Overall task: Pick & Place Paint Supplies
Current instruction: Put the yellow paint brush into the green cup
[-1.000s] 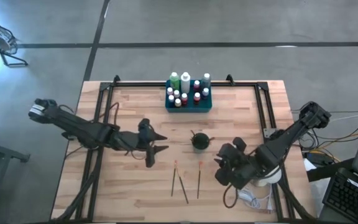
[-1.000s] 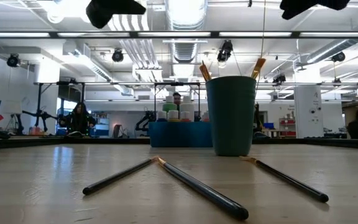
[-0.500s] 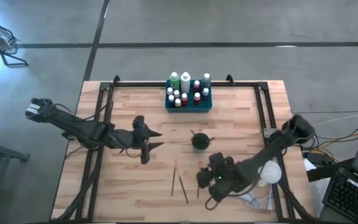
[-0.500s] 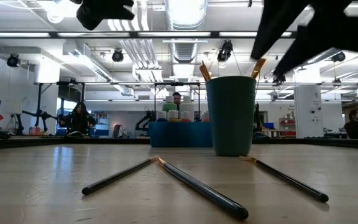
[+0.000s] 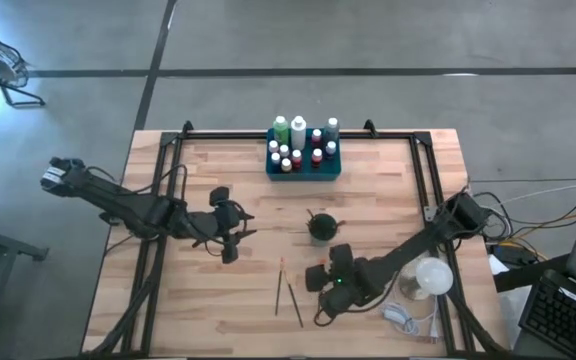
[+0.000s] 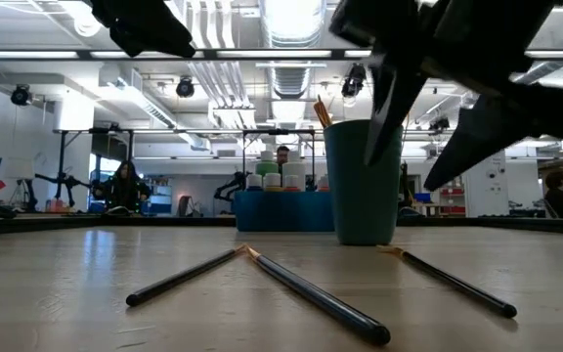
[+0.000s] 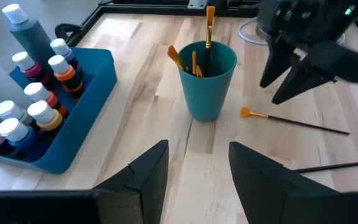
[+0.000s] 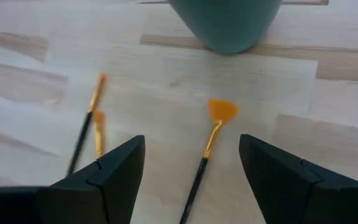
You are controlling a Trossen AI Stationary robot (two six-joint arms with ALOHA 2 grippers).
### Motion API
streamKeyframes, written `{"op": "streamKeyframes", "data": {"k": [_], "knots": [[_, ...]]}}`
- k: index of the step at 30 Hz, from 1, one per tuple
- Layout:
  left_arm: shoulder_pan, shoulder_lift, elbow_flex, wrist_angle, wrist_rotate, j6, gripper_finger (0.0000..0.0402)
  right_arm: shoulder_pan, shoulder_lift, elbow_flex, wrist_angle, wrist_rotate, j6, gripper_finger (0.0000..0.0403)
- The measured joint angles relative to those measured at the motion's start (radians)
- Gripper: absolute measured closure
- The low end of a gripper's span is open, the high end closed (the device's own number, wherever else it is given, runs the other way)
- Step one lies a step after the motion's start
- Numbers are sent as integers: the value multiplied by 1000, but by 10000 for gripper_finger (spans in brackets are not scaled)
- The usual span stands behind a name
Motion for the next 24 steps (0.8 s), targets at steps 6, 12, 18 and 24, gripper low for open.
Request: {"op": "streamKeyframes", "data": {"k": [6, 12, 18, 24], "knots": [[1, 0, 0, -11, 0, 13, 227, -29, 77, 0, 47, -16, -26, 165], [2, 0, 0, -10, 0, 4, 227, -43, 110, 1, 47, -19, -27, 189], [2, 0, 0, -8, 1, -18, 227, -48, 150, 3, 48, -35, -28, 205], [2, 0, 1, -7, 5, -41, 227, -54, 174, 18, 38, -26, -26, 214]]}}
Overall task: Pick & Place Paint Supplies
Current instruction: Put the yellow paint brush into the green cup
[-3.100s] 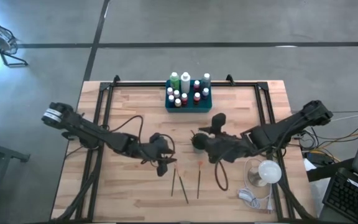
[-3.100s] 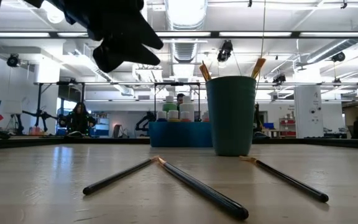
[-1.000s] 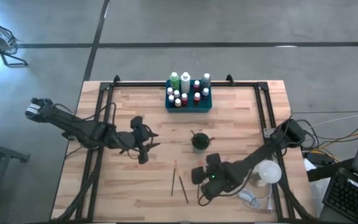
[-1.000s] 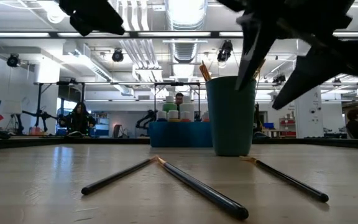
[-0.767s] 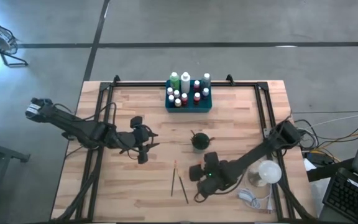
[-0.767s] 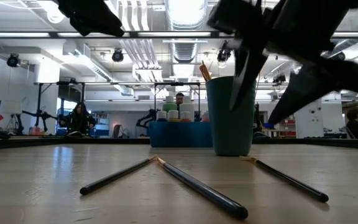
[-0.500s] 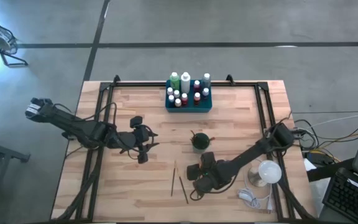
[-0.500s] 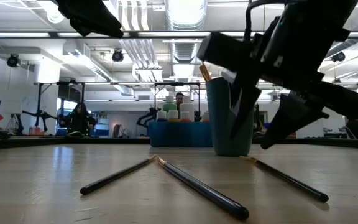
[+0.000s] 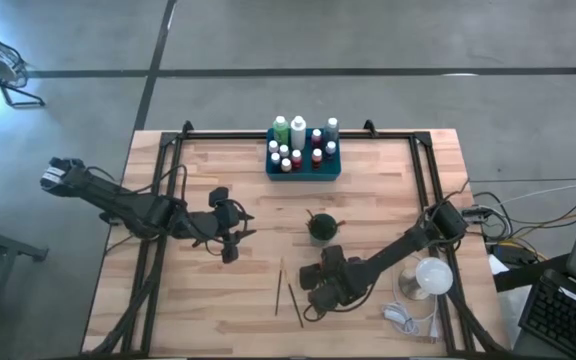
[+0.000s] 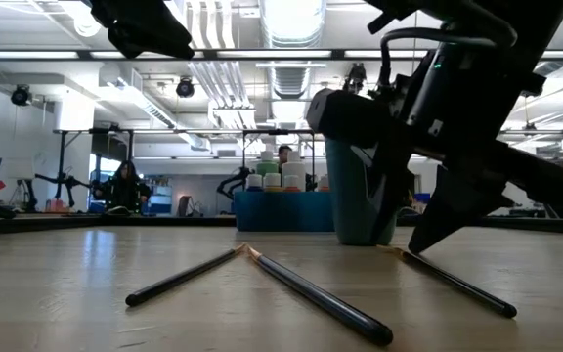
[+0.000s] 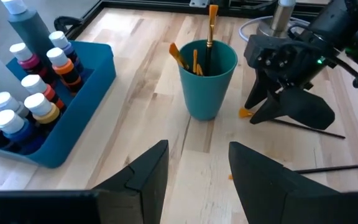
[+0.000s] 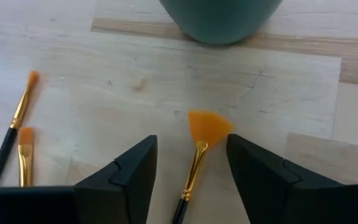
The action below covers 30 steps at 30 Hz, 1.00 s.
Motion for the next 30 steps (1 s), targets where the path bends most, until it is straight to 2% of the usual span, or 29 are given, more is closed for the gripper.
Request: {"op": "streamKeyframes", "data": {"k": [12, 20, 27, 30], "knots": [[0, 0, 1, 0, 4, -33, 227, -10, 8, -1, -21, -16, 6, 254], [0, 0, 1, 0, 4, -37, 227, -11, 8, -14, -32, -33, 5, 309], [0, 0, 1, 0, 21, -43, 227, -13, 7, -23, -42, -43, -1, 383], [0, 0, 1, 0, 25, -43, 227, -13, 7, -18, -48, -59, -9, 390]]}}
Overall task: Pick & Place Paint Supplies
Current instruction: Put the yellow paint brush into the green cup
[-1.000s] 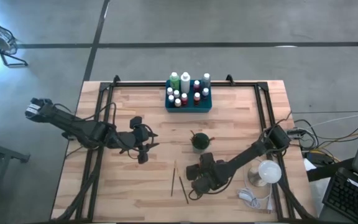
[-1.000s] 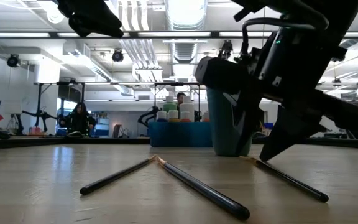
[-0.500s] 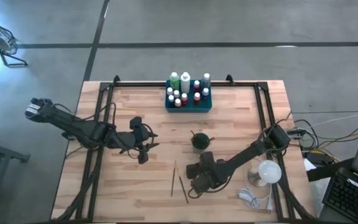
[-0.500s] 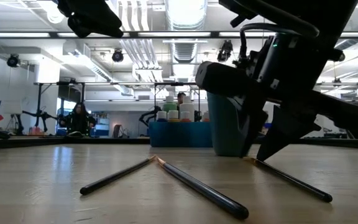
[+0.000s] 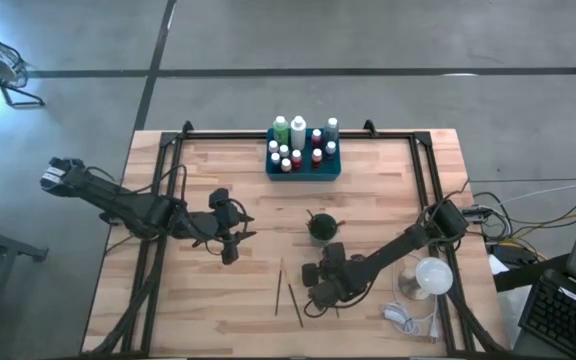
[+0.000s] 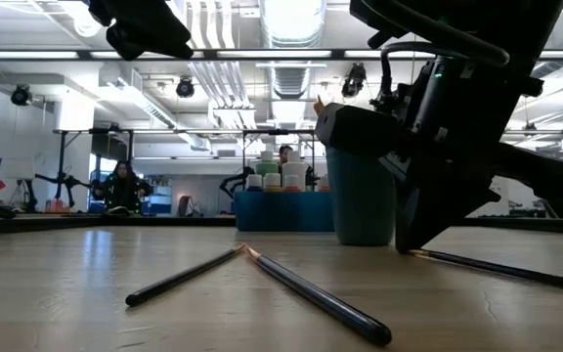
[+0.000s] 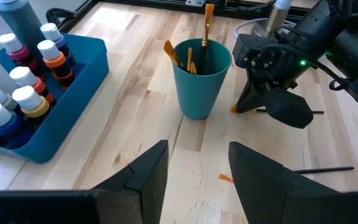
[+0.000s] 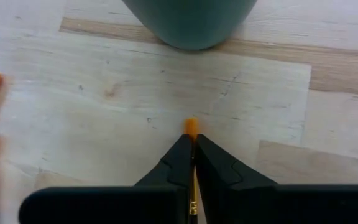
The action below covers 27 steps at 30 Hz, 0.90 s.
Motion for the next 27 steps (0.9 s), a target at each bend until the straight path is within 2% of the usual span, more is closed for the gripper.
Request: {"op": "streamKeyframes", "data": {"k": [18, 27], "knots": [[0, 0, 0, 0, 2, -1, 227, 27, -38, 138, -80, -34, -154, 394], [0, 0, 0, 0, 3, -9, 227, 71, -115, 182, -129, 132, -183, 395]]}}
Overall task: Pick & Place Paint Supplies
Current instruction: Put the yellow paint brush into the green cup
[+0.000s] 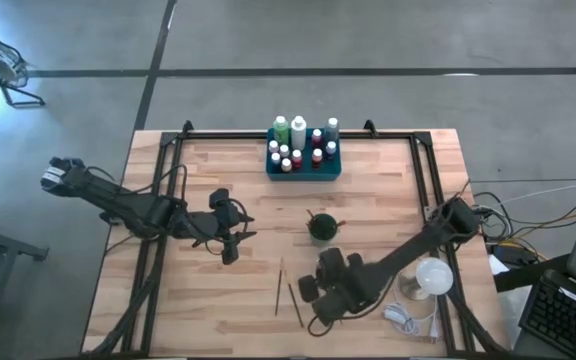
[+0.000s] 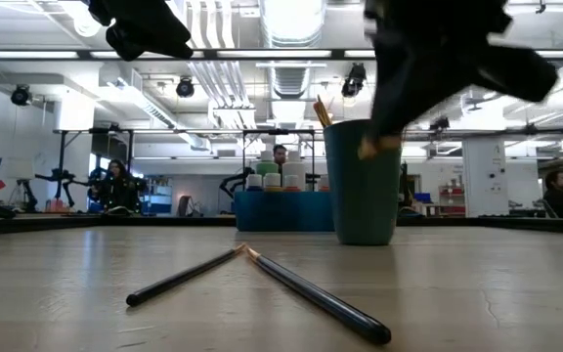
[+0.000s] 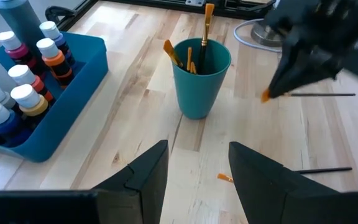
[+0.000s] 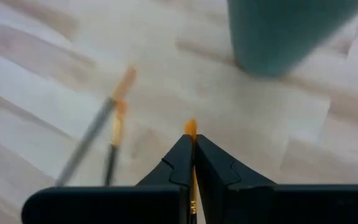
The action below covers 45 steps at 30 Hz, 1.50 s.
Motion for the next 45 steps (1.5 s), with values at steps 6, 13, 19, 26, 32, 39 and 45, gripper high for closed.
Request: {"op": "streamKeyframes", "data": {"k": [6, 13, 19, 26, 32, 39, 45], "knots": [[0, 0, 0, 1, 0, 0, 227, 54, -107, 29, -8, 264, -81, 395], [0, 0, 0, 1, -1, 1, 227, 87, -191, 18, -10, 590, -277, 395], [0, 0, 0, 0, -1, 1, 227, 53, -243, 13, -9, 669, -438, 395], [0, 0, 0, 1, -10, 13, 227, 46, -334, 10, -8, 772, -597, 395], [1, 0, 0, 25, -40, 26, 227, 16, -397, 12, 38, 828, -673, 395], [2, 0, 0, 30, -40, 23, 227, -93, -449, 47, 448, 519, -1288, 395], [2, 0, 0, 33, -40, 26, 227, -222, -471, -50, 683, 279, -1528, 395]]}}
